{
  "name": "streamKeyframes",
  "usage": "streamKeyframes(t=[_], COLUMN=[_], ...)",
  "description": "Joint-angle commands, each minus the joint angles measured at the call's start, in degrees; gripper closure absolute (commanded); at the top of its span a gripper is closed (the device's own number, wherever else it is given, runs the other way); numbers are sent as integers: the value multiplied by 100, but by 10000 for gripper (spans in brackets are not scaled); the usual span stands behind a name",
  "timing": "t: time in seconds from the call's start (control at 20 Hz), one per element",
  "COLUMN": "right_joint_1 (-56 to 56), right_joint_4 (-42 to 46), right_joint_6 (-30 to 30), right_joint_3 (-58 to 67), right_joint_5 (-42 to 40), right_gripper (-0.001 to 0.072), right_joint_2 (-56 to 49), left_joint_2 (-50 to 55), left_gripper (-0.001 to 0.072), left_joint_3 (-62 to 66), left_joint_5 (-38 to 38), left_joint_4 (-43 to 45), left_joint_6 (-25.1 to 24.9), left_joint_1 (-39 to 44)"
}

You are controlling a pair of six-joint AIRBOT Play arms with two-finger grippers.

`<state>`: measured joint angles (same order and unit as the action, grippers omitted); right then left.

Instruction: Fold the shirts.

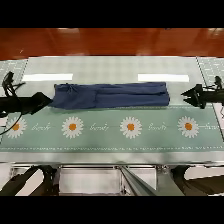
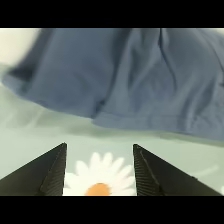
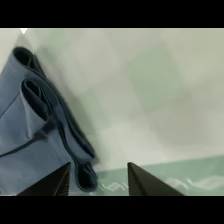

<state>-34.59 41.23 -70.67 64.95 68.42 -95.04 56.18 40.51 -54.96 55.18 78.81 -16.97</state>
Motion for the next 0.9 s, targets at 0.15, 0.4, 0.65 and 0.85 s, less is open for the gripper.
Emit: streamKeyframes(t=[0.15, 0.4, 0.65, 0.85], right_joint_1=[717, 1165, 1687, 1939], right_joint_4=[-431, -811, -955, -942], right_joint_6=[-22, -22, -72, 57], right_joint_3=[509, 918, 1182, 1543], right_joint_5=[101, 205, 13, 212], right_gripper=[292, 292, 313, 682], right_joint_2=[-885, -1246, -1408, -1294], left_joint_2=[-225, -223, -223, -225], left_gripper=[203, 203, 203, 203], left_joint_3=[-407, -407, -407, -407], left_joint_5=[201, 186, 186, 184], left_joint_4=[-404, -426, -431, -570], left_joint_6=[-9, -9, -7, -13], left_joint_1=[236, 236, 236, 236])
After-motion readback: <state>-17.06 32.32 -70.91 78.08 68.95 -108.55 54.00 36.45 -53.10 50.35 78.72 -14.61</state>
